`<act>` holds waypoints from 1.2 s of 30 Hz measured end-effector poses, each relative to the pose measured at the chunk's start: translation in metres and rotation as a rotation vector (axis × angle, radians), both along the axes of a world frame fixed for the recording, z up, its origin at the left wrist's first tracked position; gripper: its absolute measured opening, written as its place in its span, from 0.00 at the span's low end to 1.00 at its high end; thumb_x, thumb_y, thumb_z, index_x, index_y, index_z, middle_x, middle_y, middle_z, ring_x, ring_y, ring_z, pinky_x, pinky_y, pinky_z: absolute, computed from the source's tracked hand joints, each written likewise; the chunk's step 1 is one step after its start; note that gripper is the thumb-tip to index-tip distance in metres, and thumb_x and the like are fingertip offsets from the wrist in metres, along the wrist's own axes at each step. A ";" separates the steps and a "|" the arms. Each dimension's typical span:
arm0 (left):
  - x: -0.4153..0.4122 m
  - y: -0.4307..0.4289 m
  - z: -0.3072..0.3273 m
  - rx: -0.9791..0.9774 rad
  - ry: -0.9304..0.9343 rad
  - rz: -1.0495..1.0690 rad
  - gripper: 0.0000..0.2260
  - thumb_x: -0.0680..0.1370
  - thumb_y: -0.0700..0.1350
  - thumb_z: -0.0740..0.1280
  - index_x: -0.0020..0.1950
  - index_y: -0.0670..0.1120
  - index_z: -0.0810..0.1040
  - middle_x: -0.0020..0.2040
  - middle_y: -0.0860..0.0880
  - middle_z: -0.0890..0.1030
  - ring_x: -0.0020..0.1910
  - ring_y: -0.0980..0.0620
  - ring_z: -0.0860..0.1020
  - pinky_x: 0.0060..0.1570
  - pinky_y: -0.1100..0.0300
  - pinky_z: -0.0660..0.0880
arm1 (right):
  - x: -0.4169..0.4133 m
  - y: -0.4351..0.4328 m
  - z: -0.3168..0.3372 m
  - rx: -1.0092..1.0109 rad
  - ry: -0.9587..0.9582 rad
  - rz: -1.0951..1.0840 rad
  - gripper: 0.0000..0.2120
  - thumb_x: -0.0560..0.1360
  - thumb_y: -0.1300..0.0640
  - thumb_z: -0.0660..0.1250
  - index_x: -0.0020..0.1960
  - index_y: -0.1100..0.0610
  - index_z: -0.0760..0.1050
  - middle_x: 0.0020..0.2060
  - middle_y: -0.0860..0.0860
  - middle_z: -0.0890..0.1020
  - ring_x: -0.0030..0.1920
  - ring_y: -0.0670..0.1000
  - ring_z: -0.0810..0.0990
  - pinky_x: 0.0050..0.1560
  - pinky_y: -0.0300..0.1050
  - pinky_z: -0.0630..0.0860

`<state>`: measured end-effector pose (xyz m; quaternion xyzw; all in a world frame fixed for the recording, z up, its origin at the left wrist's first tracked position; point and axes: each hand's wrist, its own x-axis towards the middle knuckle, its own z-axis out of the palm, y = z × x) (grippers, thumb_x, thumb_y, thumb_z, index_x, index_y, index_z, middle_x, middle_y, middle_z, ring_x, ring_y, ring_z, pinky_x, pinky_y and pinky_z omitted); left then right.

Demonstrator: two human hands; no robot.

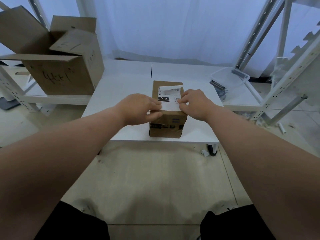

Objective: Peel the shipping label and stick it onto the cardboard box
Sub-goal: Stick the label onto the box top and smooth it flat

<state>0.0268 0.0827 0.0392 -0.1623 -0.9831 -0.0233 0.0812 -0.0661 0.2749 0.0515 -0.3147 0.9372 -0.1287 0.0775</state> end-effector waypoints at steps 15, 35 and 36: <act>-0.020 0.004 -0.005 -0.019 0.005 0.216 0.19 0.82 0.53 0.51 0.60 0.49 0.79 0.62 0.50 0.79 0.60 0.46 0.76 0.58 0.52 0.69 | -0.001 -0.002 -0.003 -0.040 0.100 -0.003 0.15 0.78 0.55 0.59 0.50 0.63 0.81 0.53 0.58 0.81 0.57 0.59 0.75 0.55 0.56 0.75; -0.031 -0.002 -0.017 0.197 -0.338 0.455 0.25 0.79 0.64 0.49 0.76 0.63 0.50 0.68 0.45 0.71 0.69 0.40 0.63 0.64 0.45 0.60 | -0.001 -0.034 -0.014 0.072 0.031 0.132 0.23 0.82 0.57 0.47 0.77 0.52 0.54 0.77 0.50 0.57 0.77 0.51 0.55 0.75 0.52 0.48; -0.030 -0.003 -0.017 0.184 -0.337 0.450 0.25 0.79 0.64 0.48 0.76 0.63 0.49 0.68 0.45 0.72 0.68 0.40 0.64 0.63 0.45 0.61 | -0.001 -0.034 -0.013 0.089 0.021 0.132 0.23 0.82 0.56 0.46 0.77 0.51 0.53 0.78 0.50 0.56 0.77 0.51 0.54 0.76 0.54 0.46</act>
